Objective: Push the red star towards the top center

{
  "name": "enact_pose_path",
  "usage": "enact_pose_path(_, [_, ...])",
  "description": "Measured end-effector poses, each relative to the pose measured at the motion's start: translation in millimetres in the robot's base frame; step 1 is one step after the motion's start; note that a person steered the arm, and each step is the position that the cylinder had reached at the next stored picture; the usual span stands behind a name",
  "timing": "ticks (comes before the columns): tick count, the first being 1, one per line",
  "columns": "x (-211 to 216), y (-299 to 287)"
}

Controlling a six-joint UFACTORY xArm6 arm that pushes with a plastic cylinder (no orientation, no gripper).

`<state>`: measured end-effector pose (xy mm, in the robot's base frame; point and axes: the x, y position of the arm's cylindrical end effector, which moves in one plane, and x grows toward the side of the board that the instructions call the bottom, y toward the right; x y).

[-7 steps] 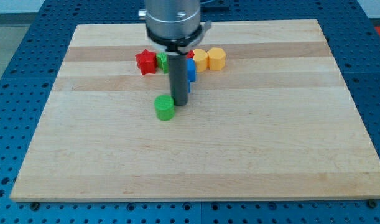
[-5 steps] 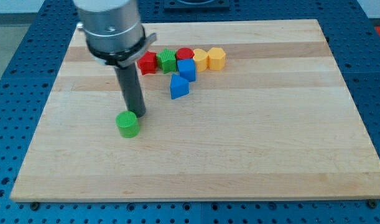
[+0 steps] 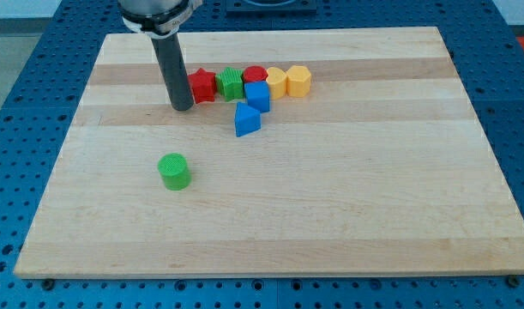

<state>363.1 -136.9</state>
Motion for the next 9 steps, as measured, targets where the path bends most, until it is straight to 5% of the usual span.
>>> enact_pose_path(9, [-153,37])
